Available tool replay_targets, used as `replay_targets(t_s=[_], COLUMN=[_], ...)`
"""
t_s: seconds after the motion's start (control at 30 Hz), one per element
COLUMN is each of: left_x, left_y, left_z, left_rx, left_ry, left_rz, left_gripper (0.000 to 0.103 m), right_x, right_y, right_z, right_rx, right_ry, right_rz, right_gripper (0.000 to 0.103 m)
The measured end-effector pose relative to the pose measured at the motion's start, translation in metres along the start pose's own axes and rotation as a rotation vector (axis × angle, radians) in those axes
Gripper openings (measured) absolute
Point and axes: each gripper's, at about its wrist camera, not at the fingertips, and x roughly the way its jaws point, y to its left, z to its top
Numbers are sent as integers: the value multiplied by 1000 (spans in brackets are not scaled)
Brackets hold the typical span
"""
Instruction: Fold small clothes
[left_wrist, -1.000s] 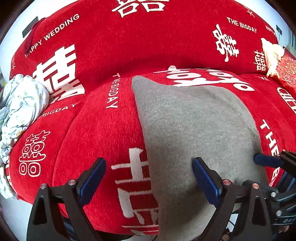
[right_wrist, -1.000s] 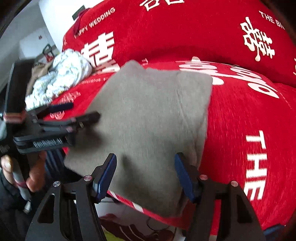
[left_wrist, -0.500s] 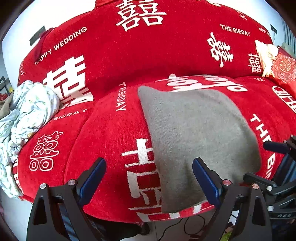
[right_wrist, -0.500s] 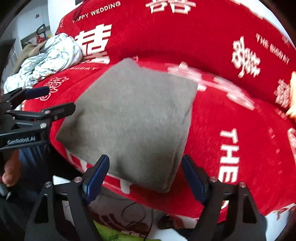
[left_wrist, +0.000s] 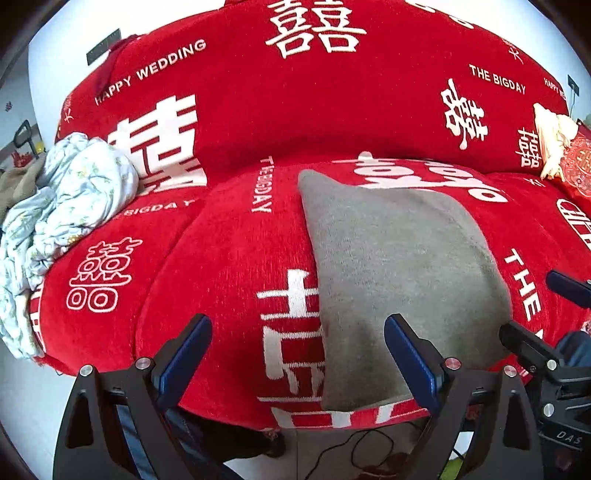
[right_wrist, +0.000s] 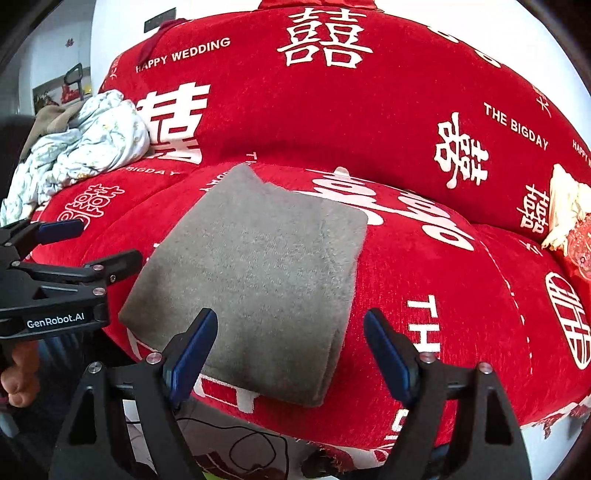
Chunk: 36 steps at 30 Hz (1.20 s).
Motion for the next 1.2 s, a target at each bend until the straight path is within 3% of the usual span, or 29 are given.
replay_targets(t_s=[0.3, 1.2], left_x=[-11, -12], left_y=[-3, -10], left_z=[5, 3], left_rx=[-4, 20], left_ry=[-22, -27], left_rz=[-30, 12], left_gripper=[95, 95], right_x=[-4, -2], right_y=[-1, 0], right_z=[2, 6], right_rx=[10, 1], right_ry=[-13, -7], right_rz=[0, -9], right_gripper=[84, 84])
